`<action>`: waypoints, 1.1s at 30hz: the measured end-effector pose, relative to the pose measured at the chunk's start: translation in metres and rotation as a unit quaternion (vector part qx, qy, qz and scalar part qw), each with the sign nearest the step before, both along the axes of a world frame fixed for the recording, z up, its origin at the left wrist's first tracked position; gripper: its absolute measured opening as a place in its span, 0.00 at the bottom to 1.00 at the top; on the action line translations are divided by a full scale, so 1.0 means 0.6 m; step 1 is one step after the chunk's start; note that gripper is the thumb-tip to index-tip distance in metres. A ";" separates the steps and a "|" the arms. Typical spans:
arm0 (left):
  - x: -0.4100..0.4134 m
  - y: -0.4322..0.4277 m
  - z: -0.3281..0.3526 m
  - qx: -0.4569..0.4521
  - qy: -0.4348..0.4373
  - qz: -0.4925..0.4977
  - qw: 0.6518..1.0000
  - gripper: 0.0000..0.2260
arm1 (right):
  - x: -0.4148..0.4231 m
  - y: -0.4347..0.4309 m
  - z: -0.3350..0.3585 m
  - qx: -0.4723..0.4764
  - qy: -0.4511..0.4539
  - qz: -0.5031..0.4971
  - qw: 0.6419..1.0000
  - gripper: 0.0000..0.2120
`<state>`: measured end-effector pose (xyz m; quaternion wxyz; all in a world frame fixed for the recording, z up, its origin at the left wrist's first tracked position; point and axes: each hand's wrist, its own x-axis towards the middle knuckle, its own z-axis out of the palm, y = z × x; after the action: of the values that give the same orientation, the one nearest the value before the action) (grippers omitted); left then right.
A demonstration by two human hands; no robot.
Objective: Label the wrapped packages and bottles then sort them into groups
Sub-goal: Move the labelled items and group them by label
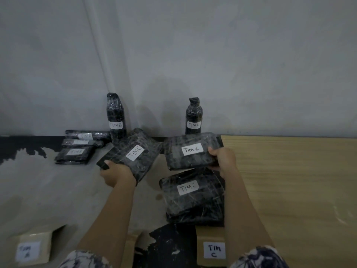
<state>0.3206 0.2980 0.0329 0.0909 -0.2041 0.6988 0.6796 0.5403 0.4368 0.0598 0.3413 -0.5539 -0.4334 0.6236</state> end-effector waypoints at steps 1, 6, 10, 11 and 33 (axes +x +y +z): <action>0.003 0.001 0.002 -0.003 0.000 -0.010 1.000 0.21 | 0.009 -0.008 -0.001 -0.021 -0.004 0.033 0.999 0.11; 0.034 0.030 0.005 0.002 -0.027 -0.122 0.992 0.24 | 0.027 -0.034 -0.017 -0.020 -0.088 0.097 0.991 0.12; 0.050 0.055 -0.006 0.005 -0.042 -0.224 0.974 0.23 | 0.034 -0.036 -0.030 -0.011 -0.123 0.080 0.989 0.22; 0.048 0.061 -0.013 0.000 -0.047 -0.247 0.968 0.23 | 0.038 -0.037 -0.032 -0.010 -0.128 0.071 0.989 0.22; 0.072 0.039 -0.016 -0.109 -0.138 -0.511 0.842 0.15 | 0.060 -0.074 -0.010 -0.079 -0.086 0.070 0.991 0.25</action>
<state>0.3638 0.3211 0.0231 0.4975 0.0817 0.7537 0.4216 0.5763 0.3926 0.0537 0.2137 -0.5988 -0.4485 0.6282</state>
